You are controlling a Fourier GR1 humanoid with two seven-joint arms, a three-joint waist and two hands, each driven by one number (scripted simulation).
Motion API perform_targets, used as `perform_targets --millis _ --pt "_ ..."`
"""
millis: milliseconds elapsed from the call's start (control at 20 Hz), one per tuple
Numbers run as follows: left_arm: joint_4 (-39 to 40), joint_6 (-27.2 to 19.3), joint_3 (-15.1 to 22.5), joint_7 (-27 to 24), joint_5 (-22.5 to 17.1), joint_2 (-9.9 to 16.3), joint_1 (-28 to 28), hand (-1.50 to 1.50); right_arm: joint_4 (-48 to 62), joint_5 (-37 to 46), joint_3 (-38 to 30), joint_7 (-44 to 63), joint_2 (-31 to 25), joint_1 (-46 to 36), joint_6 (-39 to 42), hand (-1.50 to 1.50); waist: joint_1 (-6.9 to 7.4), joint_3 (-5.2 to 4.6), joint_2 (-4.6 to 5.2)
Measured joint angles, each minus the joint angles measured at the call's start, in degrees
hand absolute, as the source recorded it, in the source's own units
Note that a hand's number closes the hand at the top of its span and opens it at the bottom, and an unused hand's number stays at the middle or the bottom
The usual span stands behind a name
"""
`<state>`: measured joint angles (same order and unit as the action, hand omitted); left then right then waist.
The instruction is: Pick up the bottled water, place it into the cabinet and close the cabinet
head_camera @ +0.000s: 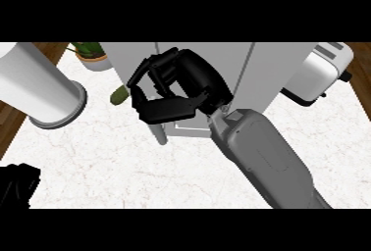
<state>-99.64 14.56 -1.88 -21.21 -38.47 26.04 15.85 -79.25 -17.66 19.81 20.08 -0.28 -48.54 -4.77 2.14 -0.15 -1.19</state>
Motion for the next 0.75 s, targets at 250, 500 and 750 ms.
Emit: perform_targets --millis 250,500,750 --pt "0.35 0.53 -0.26 0.26 0.09 0.05 -0.58 1.5 2.06 -1.44 0.23 -4.6 -0.28 0.44 5.48 1.5 0.34 -0.34 -1.0" --pt "0.4 0.68 -0.45 0.68 0.09 0.3 -1.65 1.5 3.43 -1.99 0.23 -7.74 -1.2 0.2 9.21 1.5 0.87 -0.64 -1.14" --pt "0.49 0.44 -0.33 1.29 -0.01 0.21 -2.83 1.5 3.95 -2.73 0.4 -10.17 -1.7 0.34 12.17 1.5 1.06 -0.84 -1.2"
